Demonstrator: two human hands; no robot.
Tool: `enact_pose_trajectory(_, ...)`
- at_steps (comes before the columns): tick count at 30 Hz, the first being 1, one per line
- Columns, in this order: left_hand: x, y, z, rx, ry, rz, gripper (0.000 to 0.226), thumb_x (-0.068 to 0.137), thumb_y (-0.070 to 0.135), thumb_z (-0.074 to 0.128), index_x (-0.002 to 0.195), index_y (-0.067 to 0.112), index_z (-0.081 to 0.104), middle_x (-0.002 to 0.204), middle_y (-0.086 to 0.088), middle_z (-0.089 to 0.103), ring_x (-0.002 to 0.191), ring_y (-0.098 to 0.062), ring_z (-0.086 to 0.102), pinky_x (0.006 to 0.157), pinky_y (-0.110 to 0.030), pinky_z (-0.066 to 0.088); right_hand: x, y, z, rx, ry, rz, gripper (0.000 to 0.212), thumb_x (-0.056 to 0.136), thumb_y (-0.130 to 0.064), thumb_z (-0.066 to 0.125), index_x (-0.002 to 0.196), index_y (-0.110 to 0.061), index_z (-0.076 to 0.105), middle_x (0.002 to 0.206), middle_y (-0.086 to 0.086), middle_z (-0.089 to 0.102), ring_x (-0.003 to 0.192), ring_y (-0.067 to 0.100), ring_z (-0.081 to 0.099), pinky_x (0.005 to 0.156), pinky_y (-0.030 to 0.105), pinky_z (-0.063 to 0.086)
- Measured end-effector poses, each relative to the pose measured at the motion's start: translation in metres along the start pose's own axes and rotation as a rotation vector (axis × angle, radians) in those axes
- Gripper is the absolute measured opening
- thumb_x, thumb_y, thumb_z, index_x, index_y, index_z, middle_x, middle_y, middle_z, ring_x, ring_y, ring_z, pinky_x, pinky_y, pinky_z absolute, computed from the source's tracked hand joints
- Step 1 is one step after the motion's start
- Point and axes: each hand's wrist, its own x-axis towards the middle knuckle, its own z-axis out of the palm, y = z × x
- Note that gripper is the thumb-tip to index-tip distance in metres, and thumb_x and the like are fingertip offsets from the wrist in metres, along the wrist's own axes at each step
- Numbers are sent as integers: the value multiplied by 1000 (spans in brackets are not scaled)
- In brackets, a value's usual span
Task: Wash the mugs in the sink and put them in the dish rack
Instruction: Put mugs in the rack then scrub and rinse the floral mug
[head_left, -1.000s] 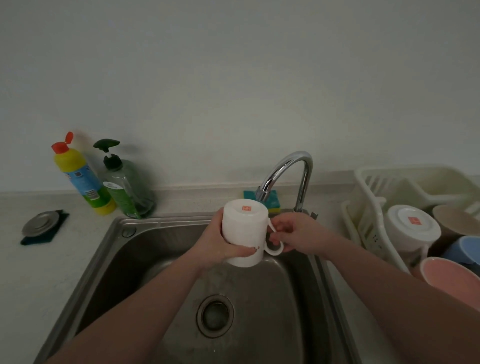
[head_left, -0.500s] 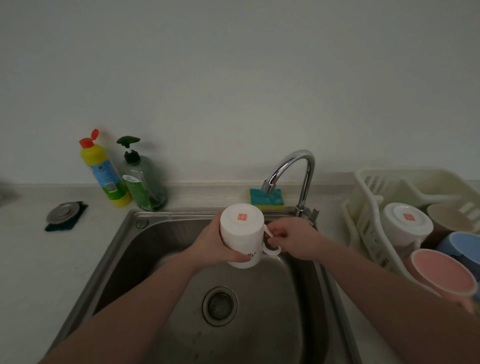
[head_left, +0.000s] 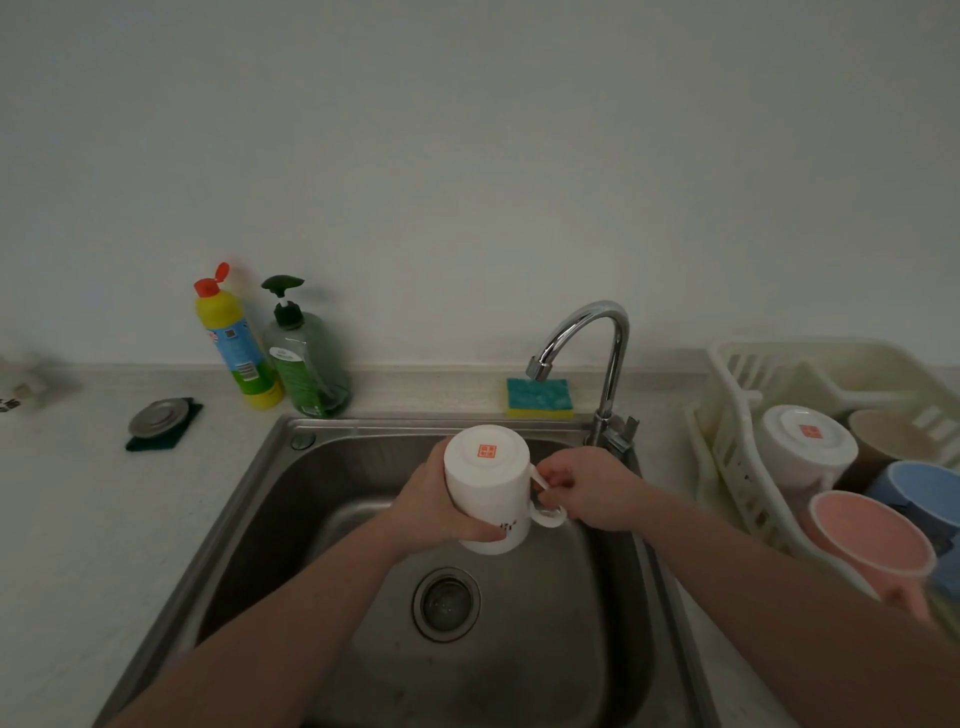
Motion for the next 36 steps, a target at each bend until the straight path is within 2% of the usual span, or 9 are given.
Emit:
enact_pose_trajectory(6,-7,18,-2,9,29,25,102,50,21,94,131,35,33,123,19,52,112,1,51,88,-21,44,-13,-7,-12,-14,67,-36,5,88,-19,62,90,-17,66,82,-2,63,77,12,57,70,22,42)
enact_pose_trajectory(15,-20,69,-7,-12,4,26,103,37,44,92,127,39,44,123,17,59,115,-6,56,97,-40,51,-44,-6,-47,31,108,-49,10,83,-18,62,87,-12,69,86,4,69,83,19,64,77,29,54)
enact_pose_trajectory(19,-19,111,-4,51,0,67,100,38,42,91,128,33,49,120,19,61,111,-3,57,95,-37,52,-63,0,-80,24,98,-57,9,82,-18,65,85,-11,68,83,5,70,80,22,67,78,34,56)
enact_pose_trajectory(22,-14,149,9,121,-17,132,81,49,28,94,118,36,52,112,22,61,105,1,58,90,-25,50,-83,12,-110,-27,130,-47,17,84,-24,67,96,-12,69,92,4,70,83,18,64,81,34,54)
enact_pose_trajectory(24,-6,175,21,136,-47,172,72,53,23,94,109,40,54,107,24,62,102,5,58,85,-21,49,-99,23,-132,-87,163,-36,17,84,-25,68,93,-11,68,88,1,65,83,16,59,77,29,48)
enact_pose_trajectory(27,7,209,48,129,-117,219,87,44,36,96,121,35,55,113,18,65,107,-3,61,91,-32,53,-129,44,-159,-130,209,6,15,83,-23,68,74,-18,57,69,-8,49,70,13,48,63,21,36)
enact_pose_trajectory(30,17,239,85,115,-189,239,84,49,26,95,122,25,55,112,13,67,102,-3,63,87,-30,55,-161,70,-178,-131,271,93,24,83,-16,66,65,-17,51,61,-9,45,59,9,44,50,10,30)
enact_pose_trajectory(33,20,266,126,161,-258,298,81,51,26,94,120,27,51,113,14,63,103,-3,60,81,-24,52,-195,98,-187,-60,269,220,30,81,-7,66,59,-16,47,55,-6,53,48,3,50,48,12,38)
enact_pose_trajectory(36,20,285,170,212,-362,332,85,52,31,93,120,30,44,114,16,56,105,-6,57,79,-25,53,-233,125,-191,9,214,323,17,79,-4,65,68,-10,53,58,1,64,50,7,63,58,18,51)
